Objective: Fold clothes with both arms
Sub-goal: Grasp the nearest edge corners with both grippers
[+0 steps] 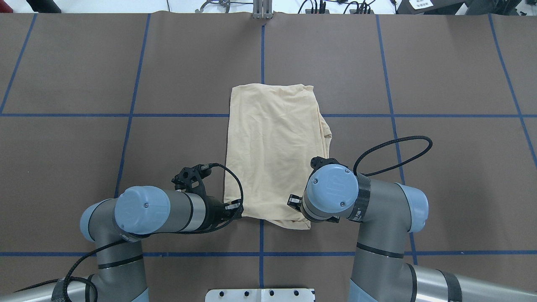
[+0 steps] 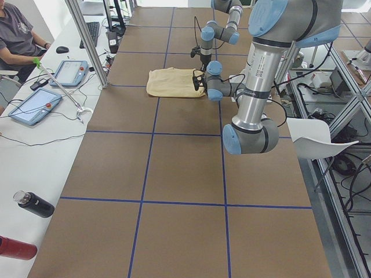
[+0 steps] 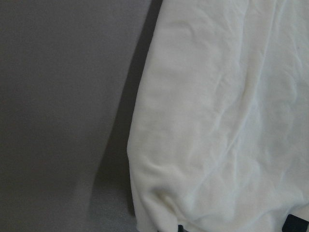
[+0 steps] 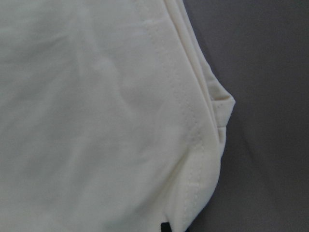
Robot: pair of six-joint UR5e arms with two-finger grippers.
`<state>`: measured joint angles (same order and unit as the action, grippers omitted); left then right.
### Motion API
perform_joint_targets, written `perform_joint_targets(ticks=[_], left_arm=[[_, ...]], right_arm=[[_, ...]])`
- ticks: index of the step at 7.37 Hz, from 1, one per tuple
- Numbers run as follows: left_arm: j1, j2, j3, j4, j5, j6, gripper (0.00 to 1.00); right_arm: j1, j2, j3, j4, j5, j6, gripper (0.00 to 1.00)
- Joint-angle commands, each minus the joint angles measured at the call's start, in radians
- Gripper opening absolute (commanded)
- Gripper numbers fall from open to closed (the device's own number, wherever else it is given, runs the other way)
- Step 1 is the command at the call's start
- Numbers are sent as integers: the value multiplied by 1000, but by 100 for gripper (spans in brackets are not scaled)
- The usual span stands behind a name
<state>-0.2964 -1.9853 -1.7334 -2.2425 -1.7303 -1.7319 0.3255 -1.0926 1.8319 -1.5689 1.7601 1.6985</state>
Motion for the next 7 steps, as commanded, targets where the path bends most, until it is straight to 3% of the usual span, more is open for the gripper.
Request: perform_joint_targets(ticks=[1, 4, 7], left_arm=[[-4, 0, -18, 0, 0, 0, 0], [0, 14, -99, 3, -53, 0, 0], [32, 29, -149, 12, -86, 0, 0]], right_arm=[[21, -10, 65, 54, -27, -7, 0], [23, -62, 115, 186, -5, 7, 0], [21, -110, 125, 188, 88, 9, 0]])
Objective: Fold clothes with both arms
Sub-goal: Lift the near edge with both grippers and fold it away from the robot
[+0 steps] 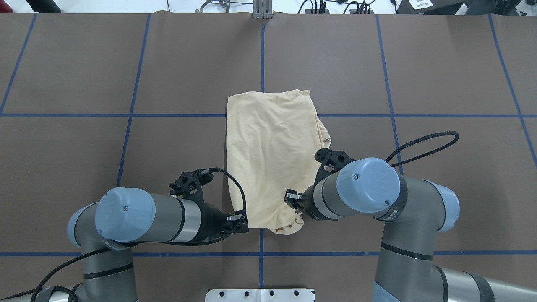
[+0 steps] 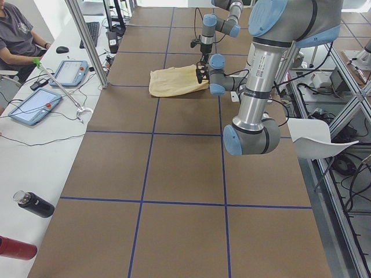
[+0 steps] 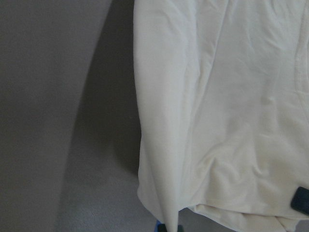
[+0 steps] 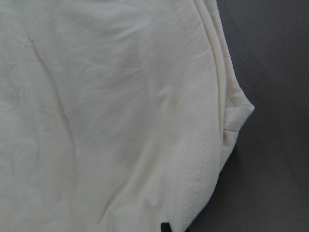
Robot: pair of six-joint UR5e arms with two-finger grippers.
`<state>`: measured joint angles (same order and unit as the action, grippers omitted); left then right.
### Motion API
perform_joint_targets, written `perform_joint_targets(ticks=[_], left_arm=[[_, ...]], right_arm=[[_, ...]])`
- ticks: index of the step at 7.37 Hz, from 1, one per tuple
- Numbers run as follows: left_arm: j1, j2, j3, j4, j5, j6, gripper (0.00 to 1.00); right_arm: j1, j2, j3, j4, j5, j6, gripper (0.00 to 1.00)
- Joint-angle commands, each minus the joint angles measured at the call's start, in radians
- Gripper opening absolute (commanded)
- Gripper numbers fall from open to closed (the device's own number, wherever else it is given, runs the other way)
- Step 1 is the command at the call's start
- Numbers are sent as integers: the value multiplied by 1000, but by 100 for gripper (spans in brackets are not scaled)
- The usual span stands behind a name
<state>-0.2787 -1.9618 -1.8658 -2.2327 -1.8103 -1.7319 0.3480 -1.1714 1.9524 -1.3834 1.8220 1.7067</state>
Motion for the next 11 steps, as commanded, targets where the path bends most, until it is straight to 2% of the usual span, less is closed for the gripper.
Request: perform_joint_targets(ticks=[1, 3, 4, 6, 7, 9, 11], left_arm=[[26, 7, -16, 2, -6, 0, 0], [26, 12, -42, 2, -7, 0, 0], [3, 14, -52, 1, -9, 2, 0], [-101, 9, -41, 2, -53, 32, 0], [-161, 6, -35, 5, -75, 88, 0], [-294, -59, 76, 1, -92, 153, 0], [-378, -185, 274, -19, -106, 184, 0]], right_arm=[[0, -48, 14, 3, 74, 1, 0], [17, -42, 20, 3, 92, 7, 0], [79, -37, 17, 15, 99, 1, 0], [211, -22, -10, 23, 181, -48, 0], [248, 10, -48, 23, 183, -50, 0], [301, 129, -213, 24, 181, -74, 0], [357, 226, -356, 24, 183, -110, 0]])
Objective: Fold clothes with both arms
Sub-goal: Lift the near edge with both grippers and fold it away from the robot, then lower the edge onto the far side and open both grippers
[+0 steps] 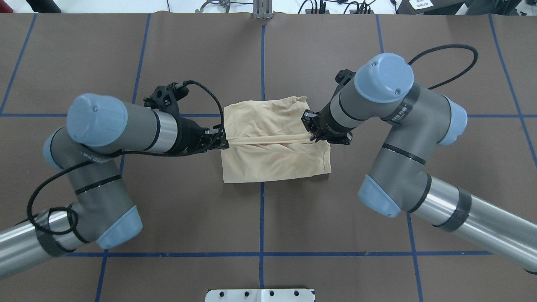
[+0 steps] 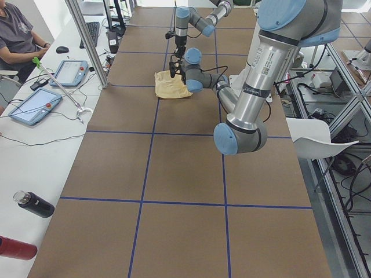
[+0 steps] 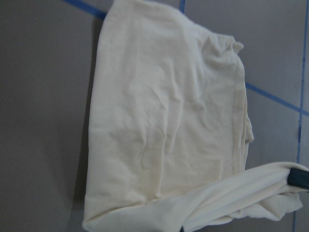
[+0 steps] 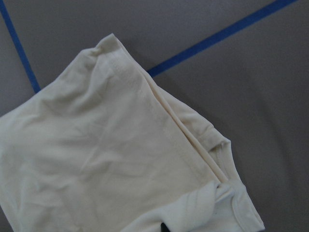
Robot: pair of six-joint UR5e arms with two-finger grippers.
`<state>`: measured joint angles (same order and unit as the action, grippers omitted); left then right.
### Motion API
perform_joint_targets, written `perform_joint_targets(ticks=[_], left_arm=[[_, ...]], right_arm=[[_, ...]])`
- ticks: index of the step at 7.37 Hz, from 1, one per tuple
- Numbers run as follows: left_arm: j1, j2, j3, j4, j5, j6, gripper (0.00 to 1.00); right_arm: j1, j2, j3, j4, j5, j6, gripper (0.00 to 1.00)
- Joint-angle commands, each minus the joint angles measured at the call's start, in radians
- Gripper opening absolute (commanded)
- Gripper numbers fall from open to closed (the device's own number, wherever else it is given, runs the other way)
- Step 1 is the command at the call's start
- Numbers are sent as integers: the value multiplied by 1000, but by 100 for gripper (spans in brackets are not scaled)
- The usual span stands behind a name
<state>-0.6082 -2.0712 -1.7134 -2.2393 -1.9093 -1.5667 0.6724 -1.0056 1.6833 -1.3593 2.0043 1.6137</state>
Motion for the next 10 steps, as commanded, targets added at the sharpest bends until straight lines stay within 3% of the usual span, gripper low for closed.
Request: perform_joint_targets(ticks=[1, 2, 3, 5, 10], left_arm=[[-61, -122, 261, -101, -5, 26, 0], [-73, -128, 361, -205, -2, 30, 0], [-85, -129, 391, -224, -4, 54, 0], [-85, -130, 394, -224, -2, 57, 0], [-82, -165, 410, -223, 0, 47, 0]], right_arm=[[51, 111, -161, 2, 4, -21, 0], [58, 155, -244, 34, 1, -26, 0], [59, 165, -325, 128, -1, -25, 0], [59, 202, -417, 163, -2, -26, 0], [58, 245, -419, 163, 23, -21, 0]])
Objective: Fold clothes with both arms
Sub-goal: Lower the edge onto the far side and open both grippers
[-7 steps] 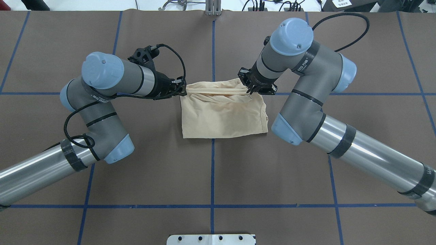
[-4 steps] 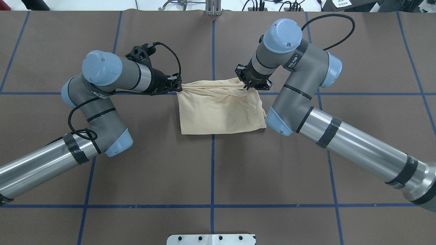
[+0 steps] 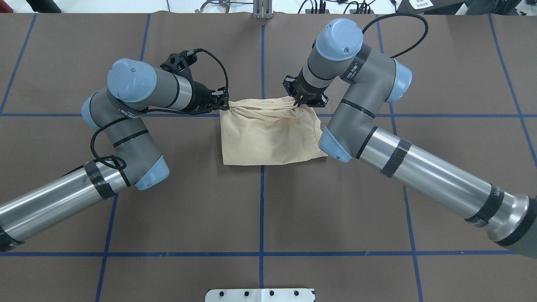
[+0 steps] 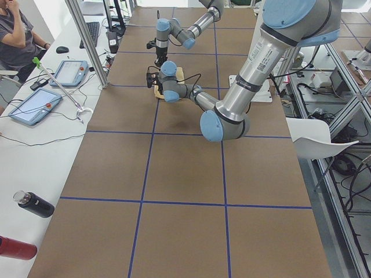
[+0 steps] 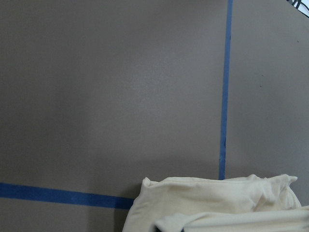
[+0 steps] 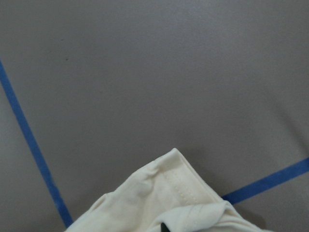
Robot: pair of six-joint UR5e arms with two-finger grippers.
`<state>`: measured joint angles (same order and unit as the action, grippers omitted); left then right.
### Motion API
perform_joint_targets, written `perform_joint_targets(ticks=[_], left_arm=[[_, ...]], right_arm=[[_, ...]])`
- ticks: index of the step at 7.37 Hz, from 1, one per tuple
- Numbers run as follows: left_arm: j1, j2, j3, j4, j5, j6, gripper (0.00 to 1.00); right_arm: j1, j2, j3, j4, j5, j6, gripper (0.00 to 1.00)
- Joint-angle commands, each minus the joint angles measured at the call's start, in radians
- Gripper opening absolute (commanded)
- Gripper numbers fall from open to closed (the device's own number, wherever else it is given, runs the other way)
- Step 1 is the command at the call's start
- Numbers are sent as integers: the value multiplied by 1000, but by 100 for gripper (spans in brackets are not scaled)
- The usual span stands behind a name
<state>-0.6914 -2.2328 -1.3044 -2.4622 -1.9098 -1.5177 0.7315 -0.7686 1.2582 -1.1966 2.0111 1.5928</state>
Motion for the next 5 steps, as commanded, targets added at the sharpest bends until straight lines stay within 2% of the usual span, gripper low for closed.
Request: perform_joint_targets(ticks=[1, 2, 3, 4, 5], left_arm=[[0, -2, -1, 0, 2, -30, 6], [0, -2, -3, 0, 3, -59, 99], [-22, -2, -4, 8, 0, -56, 100], [-54, 7, -7, 14, -15, -47, 100], [-95, 22, -9, 14, -75, -42, 100]], right_arm=[[0, 5, 9, 9, 24, -2, 0], [2, -3, 7, 73, 17, -4, 89], [28, -17, 6, 96, 24, -8, 100], [58, -15, 6, 104, 53, -93, 100], [92, -15, 6, 103, 102, -191, 100]])
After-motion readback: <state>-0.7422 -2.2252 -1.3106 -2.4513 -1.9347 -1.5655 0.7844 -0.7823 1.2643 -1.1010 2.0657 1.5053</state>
